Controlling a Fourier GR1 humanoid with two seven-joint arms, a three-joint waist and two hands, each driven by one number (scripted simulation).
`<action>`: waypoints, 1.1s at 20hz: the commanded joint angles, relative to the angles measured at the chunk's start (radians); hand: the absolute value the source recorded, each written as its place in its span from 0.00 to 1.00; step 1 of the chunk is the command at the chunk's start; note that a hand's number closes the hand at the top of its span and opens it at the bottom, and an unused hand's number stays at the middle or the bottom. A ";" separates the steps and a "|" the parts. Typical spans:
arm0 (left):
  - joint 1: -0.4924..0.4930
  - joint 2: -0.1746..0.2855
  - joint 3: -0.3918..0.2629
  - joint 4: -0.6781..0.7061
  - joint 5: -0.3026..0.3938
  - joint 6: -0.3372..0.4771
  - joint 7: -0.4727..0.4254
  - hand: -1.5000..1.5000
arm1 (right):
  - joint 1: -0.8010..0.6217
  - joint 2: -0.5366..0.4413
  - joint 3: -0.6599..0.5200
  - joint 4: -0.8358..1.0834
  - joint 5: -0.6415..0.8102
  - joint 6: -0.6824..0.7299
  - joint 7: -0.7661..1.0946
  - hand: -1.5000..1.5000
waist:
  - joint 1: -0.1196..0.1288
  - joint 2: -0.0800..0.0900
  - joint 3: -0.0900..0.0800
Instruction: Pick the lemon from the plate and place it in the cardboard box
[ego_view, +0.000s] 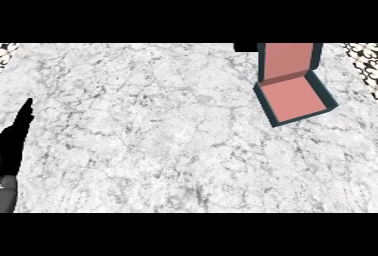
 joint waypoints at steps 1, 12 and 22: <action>-0.008 -0.008 -0.014 0.004 -0.017 -0.012 -0.009 0.50 | -0.110 -0.003 -0.003 -0.062 -0.087 0.109 0.083 1.00 | 0.023 0.003 0.000; -0.030 -0.070 -0.046 -0.035 -0.066 0.023 0.035 0.50 | -0.570 0.087 0.094 0.260 -0.093 0.073 0.319 1.00 | 0.047 0.009 0.000; 0.005 -0.063 -0.020 -0.059 -0.045 -0.018 0.006 0.50 | -0.780 0.145 0.101 0.812 -0.029 -0.159 0.146 1.00 | 0.056 0.014 0.001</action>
